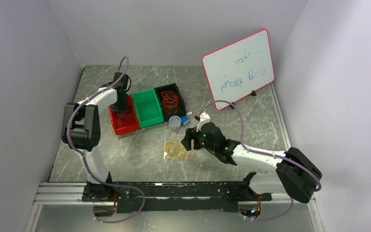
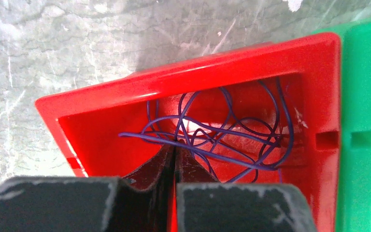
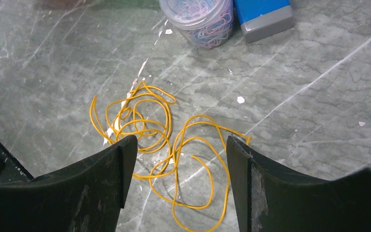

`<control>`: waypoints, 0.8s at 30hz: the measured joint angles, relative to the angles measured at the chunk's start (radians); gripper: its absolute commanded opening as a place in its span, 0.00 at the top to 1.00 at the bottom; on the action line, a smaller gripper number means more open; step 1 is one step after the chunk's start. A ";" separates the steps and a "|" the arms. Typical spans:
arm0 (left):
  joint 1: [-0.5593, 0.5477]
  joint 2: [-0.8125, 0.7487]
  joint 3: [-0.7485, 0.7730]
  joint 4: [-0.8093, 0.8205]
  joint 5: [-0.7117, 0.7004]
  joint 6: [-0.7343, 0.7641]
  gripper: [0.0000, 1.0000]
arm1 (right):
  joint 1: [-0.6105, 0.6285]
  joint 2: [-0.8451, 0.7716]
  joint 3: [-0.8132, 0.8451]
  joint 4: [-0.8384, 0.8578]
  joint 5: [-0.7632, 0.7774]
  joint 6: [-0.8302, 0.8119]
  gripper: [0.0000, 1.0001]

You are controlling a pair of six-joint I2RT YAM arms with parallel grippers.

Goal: Untangle the cables

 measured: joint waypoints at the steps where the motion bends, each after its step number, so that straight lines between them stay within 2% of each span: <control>1: 0.000 0.008 0.000 0.000 0.000 0.000 0.93 | 0.000 0.000 0.000 -0.002 0.000 0.000 0.29; 5: 0.001 0.007 0.000 0.000 -0.001 0.000 0.88 | 0.000 0.000 0.000 -0.002 0.001 0.000 0.29; 11: 0.001 -0.056 0.000 -0.003 -0.002 0.000 0.73 | 0.000 -0.006 0.000 -0.013 0.005 -0.004 0.29; 16: 0.001 -0.187 -0.003 -0.001 -0.010 -0.008 0.62 | 0.000 -0.024 0.010 -0.048 0.027 -0.006 0.29; 24: -0.014 -0.493 -0.120 0.072 0.036 -0.031 0.56 | -0.001 -0.019 0.055 -0.112 0.075 0.007 0.30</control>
